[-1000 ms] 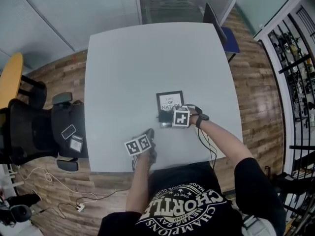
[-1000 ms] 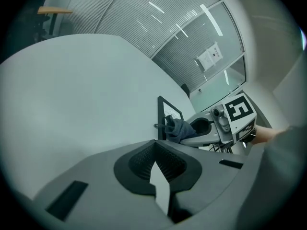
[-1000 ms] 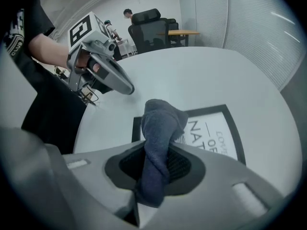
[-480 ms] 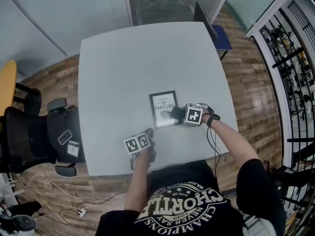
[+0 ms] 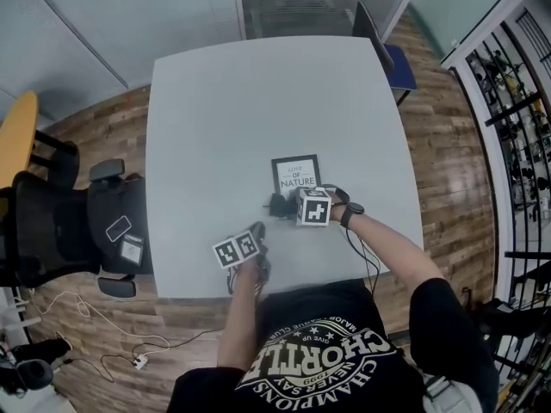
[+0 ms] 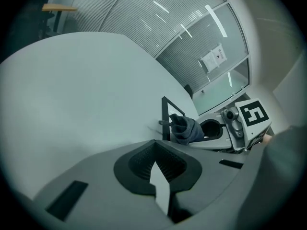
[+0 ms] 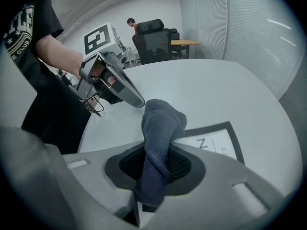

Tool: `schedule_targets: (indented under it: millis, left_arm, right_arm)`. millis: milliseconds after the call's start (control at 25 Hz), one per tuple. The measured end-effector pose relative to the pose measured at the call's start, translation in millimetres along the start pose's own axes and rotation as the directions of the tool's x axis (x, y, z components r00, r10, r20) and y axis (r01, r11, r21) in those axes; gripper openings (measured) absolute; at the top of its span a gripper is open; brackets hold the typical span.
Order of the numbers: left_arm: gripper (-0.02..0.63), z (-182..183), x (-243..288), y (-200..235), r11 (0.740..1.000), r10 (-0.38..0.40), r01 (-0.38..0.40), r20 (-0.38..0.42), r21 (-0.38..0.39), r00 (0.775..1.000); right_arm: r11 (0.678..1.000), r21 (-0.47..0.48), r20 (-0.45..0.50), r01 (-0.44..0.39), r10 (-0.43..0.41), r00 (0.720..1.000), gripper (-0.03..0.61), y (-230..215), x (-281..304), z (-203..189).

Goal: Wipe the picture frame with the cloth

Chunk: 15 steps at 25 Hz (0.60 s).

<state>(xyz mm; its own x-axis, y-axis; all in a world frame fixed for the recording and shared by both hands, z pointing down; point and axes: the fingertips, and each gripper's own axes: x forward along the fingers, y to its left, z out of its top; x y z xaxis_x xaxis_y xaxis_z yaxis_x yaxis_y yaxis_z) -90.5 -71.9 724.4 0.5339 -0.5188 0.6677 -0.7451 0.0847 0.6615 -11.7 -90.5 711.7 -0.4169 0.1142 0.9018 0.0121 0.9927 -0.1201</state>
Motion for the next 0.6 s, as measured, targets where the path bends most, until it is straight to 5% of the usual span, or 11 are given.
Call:
schedule_targets:
  millis: [280,600]
  left_arm:
    - [0.000,-3,-6,9,1.000,0.011,-0.010,0.014,-0.028,1.000]
    - [0.000,-9,3,4,1.000,-0.006,0.006,-0.011,-0.017,1.000]
  right_arm:
    - [0.996,-0.086,-0.045,-0.036,0.033,0.998,0.086,6,30,13]
    - [0.998,-0.070,-0.112,0.005,-0.013,0.994,0.086,7,8,-45]
